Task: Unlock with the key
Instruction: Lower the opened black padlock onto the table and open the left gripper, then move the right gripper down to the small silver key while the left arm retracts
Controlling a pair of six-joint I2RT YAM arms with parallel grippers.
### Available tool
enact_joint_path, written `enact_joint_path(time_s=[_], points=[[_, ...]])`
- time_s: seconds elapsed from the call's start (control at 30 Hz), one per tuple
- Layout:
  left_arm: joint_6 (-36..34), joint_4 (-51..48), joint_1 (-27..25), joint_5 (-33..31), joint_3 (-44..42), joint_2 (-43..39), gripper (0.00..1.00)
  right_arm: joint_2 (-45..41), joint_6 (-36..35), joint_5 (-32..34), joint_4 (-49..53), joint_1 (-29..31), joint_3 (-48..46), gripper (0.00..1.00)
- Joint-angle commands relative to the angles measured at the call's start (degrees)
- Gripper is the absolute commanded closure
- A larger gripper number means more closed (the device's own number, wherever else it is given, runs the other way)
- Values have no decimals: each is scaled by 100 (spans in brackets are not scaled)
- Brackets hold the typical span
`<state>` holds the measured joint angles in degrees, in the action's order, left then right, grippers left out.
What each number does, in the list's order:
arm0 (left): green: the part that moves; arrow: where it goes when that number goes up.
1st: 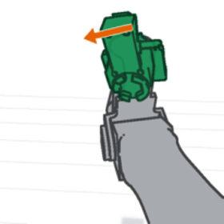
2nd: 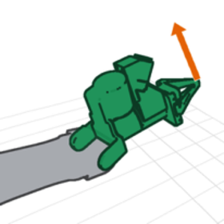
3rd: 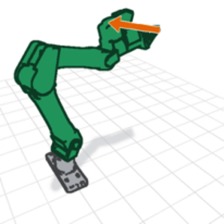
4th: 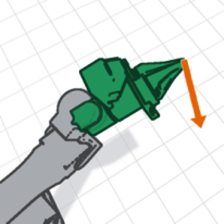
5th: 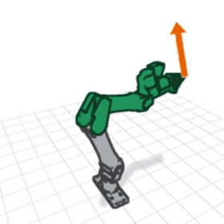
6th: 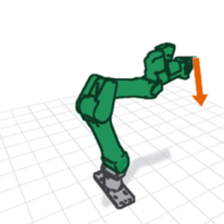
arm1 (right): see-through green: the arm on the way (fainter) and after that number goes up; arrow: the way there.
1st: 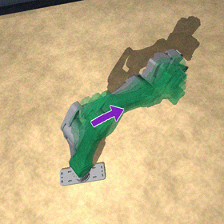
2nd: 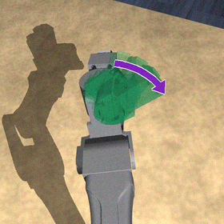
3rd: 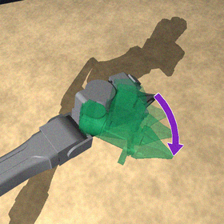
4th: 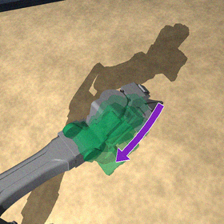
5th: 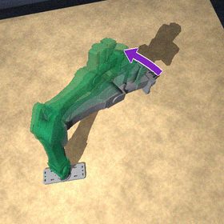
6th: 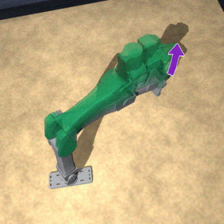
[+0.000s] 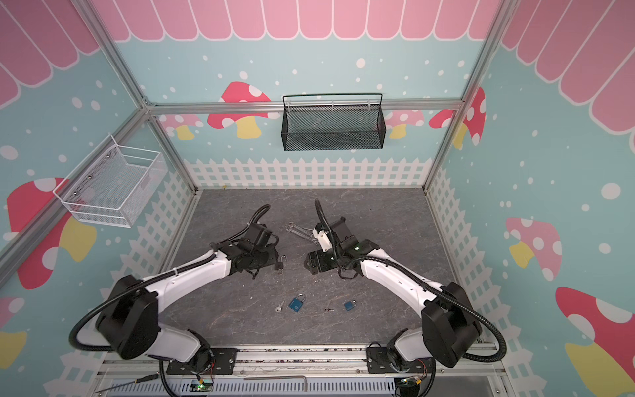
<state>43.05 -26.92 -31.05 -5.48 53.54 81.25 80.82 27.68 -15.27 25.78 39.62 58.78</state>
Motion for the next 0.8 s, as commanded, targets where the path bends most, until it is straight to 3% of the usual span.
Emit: enact_joint_path(time_s=[0.0, 0.37, 0.77], points=[[214, 108, 243, 136, -403, -716, 57, 66, 482, 108, 125, 577, 219, 12], [289, -358, 924, 626, -1322, -2797, 57, 697, 1490, 381, -137, 2011, 282, 13], [496, -746, 1176, 596, -1631, -3660, 56, 2017, 1338, 204, 63, 2379, 1127, 14]])
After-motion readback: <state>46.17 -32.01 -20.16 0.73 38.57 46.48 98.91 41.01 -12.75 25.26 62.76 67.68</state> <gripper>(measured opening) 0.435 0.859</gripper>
